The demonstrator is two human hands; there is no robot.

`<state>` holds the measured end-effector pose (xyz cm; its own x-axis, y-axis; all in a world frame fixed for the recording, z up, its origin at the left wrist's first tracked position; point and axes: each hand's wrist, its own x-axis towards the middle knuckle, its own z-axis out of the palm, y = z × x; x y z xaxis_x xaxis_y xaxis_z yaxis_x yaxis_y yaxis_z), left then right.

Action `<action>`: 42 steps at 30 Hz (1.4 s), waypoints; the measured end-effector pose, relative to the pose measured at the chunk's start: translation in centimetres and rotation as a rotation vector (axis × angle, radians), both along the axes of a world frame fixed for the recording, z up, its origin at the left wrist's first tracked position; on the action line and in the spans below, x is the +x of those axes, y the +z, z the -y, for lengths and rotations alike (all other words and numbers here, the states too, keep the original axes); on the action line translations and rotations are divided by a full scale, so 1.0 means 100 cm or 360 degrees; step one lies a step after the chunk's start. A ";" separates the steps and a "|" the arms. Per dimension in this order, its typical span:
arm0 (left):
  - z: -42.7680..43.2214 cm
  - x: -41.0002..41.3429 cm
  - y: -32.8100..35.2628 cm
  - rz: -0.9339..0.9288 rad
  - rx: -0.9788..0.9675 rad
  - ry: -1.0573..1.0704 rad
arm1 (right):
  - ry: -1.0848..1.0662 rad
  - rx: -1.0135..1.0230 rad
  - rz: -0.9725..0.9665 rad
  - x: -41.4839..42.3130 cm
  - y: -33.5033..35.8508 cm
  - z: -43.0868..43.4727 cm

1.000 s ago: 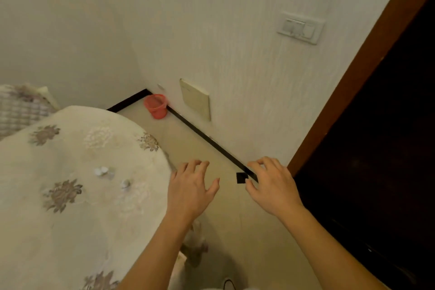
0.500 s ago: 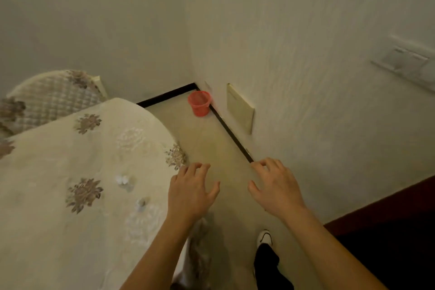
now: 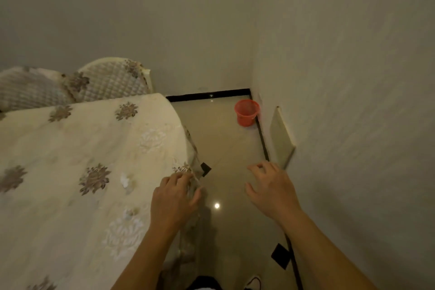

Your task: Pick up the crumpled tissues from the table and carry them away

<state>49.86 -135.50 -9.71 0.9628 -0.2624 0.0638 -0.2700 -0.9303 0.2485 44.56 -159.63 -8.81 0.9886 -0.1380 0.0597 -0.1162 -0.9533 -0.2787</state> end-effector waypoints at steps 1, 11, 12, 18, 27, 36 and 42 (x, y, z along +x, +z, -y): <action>-0.002 0.001 0.001 0.0009 -0.0009 0.0061 | 0.0064 0.0010 -0.0004 0.010 -0.001 0.000; -0.045 0.017 -0.012 0.0028 -0.0026 0.0578 | 0.0611 0.0091 -0.0022 0.102 -0.014 -0.048; -0.051 0.019 -0.015 0.0029 -0.0037 0.0631 | 0.0672 0.0107 -0.0045 0.112 -0.016 -0.056; -0.106 0.021 -0.034 -0.0003 -0.0207 0.1090 | 0.1020 0.0120 -0.0070 0.175 -0.019 -0.113; -0.152 0.018 -0.067 -0.0031 -0.0316 0.1529 | 0.1467 0.0014 -0.0161 0.245 -0.043 -0.192; -0.139 0.026 -0.084 -0.0106 -0.0489 0.1894 | 0.1854 0.0023 -0.0291 0.288 -0.065 -0.255; -0.125 0.043 -0.101 -0.0197 -0.0816 0.2163 | 0.2025 -0.0071 -0.0526 0.310 -0.092 -0.291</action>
